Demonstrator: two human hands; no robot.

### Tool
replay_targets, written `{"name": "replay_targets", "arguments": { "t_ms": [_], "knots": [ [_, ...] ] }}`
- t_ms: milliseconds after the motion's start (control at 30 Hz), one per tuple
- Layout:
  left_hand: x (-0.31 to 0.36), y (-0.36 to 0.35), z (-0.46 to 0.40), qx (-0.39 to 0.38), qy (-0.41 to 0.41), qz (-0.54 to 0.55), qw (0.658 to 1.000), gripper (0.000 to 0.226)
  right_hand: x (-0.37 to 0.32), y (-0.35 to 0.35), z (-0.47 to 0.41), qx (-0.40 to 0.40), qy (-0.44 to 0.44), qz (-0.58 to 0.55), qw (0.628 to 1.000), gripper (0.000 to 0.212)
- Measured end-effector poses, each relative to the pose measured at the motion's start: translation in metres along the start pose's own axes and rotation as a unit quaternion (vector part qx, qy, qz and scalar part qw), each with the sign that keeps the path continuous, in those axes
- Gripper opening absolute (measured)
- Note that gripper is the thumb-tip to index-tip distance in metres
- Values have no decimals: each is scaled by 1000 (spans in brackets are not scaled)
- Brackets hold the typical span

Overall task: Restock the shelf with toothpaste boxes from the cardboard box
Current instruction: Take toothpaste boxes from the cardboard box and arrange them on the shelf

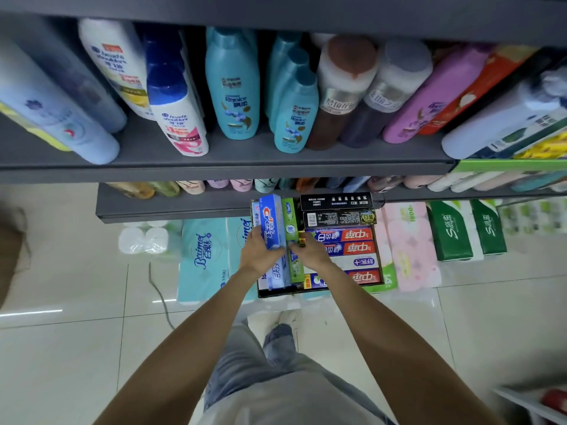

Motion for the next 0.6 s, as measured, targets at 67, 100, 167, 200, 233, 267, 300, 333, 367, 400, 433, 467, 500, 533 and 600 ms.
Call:
{"name": "replay_targets", "arguments": {
  "t_ms": [67,100,167,200,233,267,300,333,367,400,433,467,500,533,600],
  "knots": [
    [-4,2,4,-16,10,82,996,54,4,6,-3,25,9,17,1000,59],
    [-6,4,8,-24,15,122,992,52,5,7,-6,31,18,33,999,61],
    [-14,10,15,-34,24,189,981,51,1,7,-9,44,39,65,996,65],
    [-20,14,17,-37,30,214,976,50,-1,6,-10,50,47,84,994,67],
    [-26,17,20,-39,35,232,971,49,-3,5,-11,55,51,105,992,67],
    [-33,20,23,-40,44,249,967,48,-6,4,-11,61,52,125,989,64],
    [-39,23,26,-39,55,267,961,48,-8,3,-11,69,53,139,987,57],
    [-46,27,27,-35,68,290,954,47,-11,3,-9,76,52,141,986,49],
    [-52,31,29,-31,79,314,946,47,-13,5,-6,85,51,134,986,42],
    [-57,34,31,-28,88,337,937,52,-15,9,-1,95,49,120,987,37],
    [-60,38,32,-27,92,352,931,58,-15,13,4,104,49,99,988,34],
    [-63,42,32,-25,95,364,926,62,-17,19,12,110,52,74,990,31],
    [-63,47,33,-22,92,368,925,64,-18,25,20,110,56,42,991,29],
    [-62,52,33,-19,87,370,925,62,-19,31,31,104,62,-9,993,26],
    [-56,63,37,-15,68,361,930,55,-23,39,54,70,65,-163,982,19]
  ]
}}
Point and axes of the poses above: each hand's wrist, its own z-axis away from the middle knuckle, its own y-axis out of the back of the hand, x = y × z, the point moved 10 cm from there along -z, towards the middle knuckle, and after that the axes turned 11 degrees about -z, right-handed, at the moved point
